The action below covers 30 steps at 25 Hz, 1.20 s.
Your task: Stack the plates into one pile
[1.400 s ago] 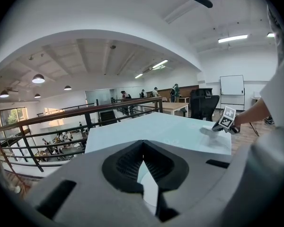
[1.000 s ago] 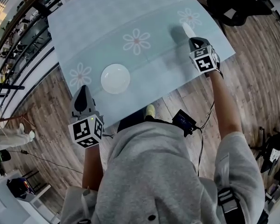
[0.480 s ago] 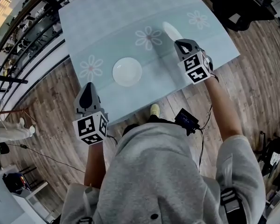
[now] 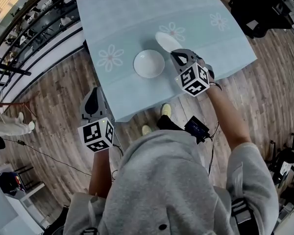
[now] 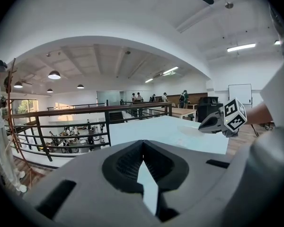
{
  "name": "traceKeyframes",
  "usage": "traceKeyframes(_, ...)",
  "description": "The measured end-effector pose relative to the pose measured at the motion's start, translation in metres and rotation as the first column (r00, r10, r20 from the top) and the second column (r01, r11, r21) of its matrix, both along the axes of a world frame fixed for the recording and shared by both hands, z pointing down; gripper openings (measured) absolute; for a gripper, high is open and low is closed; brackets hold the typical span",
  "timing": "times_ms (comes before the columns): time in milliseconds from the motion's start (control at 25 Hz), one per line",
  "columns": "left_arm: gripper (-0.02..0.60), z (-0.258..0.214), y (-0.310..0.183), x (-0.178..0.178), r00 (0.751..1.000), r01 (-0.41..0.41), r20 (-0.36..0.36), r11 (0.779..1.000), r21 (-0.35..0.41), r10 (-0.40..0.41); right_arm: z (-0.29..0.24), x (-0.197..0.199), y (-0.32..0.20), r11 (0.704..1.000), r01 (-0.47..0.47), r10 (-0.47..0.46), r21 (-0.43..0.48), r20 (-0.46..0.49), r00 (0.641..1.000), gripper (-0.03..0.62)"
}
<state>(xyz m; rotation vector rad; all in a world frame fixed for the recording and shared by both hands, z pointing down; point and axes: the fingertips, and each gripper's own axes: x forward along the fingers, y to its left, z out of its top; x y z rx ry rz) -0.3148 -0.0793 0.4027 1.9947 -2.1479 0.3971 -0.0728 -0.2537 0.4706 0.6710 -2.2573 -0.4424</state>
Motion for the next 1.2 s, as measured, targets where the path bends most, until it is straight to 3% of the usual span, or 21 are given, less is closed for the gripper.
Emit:
traceKeyframes(760, 0.018, 0.012, 0.076, -0.028, 0.997, 0.071, -0.014, 0.996, -0.046, -0.072, 0.058, -0.053, 0.065, 0.991, 0.126, -0.131, -0.046, -0.126, 0.983, 0.025)
traceKeyframes(1200, 0.018, 0.024, 0.106, -0.038, 0.995, 0.097, 0.0, 0.991, -0.091, -0.097, 0.114, -0.078, 0.08, 0.977, 0.204, -0.214, -0.065, -0.263, 0.941, 0.026)
